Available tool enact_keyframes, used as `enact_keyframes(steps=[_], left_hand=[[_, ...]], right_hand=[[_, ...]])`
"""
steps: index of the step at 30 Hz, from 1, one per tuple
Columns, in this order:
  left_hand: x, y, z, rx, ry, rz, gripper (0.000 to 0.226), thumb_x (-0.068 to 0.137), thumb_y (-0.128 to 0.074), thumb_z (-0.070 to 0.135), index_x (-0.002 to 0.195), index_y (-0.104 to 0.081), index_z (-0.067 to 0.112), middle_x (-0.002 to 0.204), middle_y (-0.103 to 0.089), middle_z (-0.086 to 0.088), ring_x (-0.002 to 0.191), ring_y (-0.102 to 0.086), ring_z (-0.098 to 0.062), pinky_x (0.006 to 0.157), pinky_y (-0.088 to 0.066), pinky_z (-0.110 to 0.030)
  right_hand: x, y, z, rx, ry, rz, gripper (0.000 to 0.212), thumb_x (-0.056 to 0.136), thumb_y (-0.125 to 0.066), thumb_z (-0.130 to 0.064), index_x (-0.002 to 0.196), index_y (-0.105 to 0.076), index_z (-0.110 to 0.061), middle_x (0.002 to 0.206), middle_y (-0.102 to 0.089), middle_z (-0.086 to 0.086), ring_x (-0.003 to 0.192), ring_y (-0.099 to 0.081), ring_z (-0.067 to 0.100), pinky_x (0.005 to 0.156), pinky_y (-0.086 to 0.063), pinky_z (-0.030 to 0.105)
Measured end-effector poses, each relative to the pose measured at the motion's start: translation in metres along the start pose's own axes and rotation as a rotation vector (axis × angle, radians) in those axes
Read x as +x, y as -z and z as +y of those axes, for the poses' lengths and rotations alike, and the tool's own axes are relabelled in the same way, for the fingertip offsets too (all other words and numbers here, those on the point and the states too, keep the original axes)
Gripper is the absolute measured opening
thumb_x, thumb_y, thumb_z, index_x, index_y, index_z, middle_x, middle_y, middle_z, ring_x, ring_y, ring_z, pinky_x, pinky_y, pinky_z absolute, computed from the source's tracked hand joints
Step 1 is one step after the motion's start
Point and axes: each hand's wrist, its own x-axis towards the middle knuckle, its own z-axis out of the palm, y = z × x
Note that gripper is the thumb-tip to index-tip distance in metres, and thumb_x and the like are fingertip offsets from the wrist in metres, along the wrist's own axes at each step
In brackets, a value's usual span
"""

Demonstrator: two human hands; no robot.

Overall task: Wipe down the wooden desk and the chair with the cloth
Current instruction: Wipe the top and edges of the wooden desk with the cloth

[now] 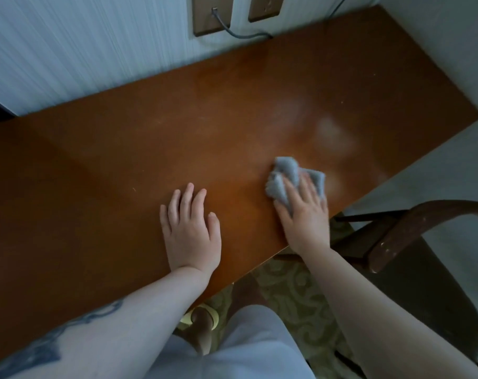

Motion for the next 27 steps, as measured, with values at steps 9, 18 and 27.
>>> enact_keyframes(steps=[9,18,27], left_hand=[[0.001,0.002,0.0,-0.035,0.015,0.015,0.052,0.097,-0.026,0.036,0.142,-0.046,0.018,0.151,-0.04,0.0,0.144,-0.025,-0.021,0.12,-0.011,-0.044],[0.001,0.0,0.002,-0.036,0.026,0.011,0.054,0.097,-0.025,0.041,0.144,-0.043,0.021,0.153,-0.037,0.002,0.145,-0.022,-0.02,0.119,-0.004,-0.04],[0.001,0.0,0.002,-0.025,0.022,0.006,0.056,0.097,-0.021,0.044,0.144,-0.042,0.023,0.154,-0.036,0.003,0.146,-0.021,-0.019,0.119,-0.003,-0.04]], right_hand=[[0.0,-0.018,-0.095,-0.081,0.415,-0.188,0.054,0.102,-0.025,-0.053,0.152,-0.007,-0.046,0.163,0.002,-0.008,0.148,0.012,0.009,0.121,0.004,0.042],[-0.025,-0.03,-0.071,0.052,-0.372,0.078,0.058,0.101,-0.028,-0.049,0.154,-0.007,-0.038,0.164,0.003,0.001,0.15,0.009,0.016,0.121,-0.002,0.047],[0.021,-0.004,-0.028,0.046,-0.219,0.0,0.056,0.101,-0.029,-0.051,0.153,-0.009,-0.042,0.164,-0.003,-0.003,0.15,0.003,0.016,0.121,-0.004,0.045]])
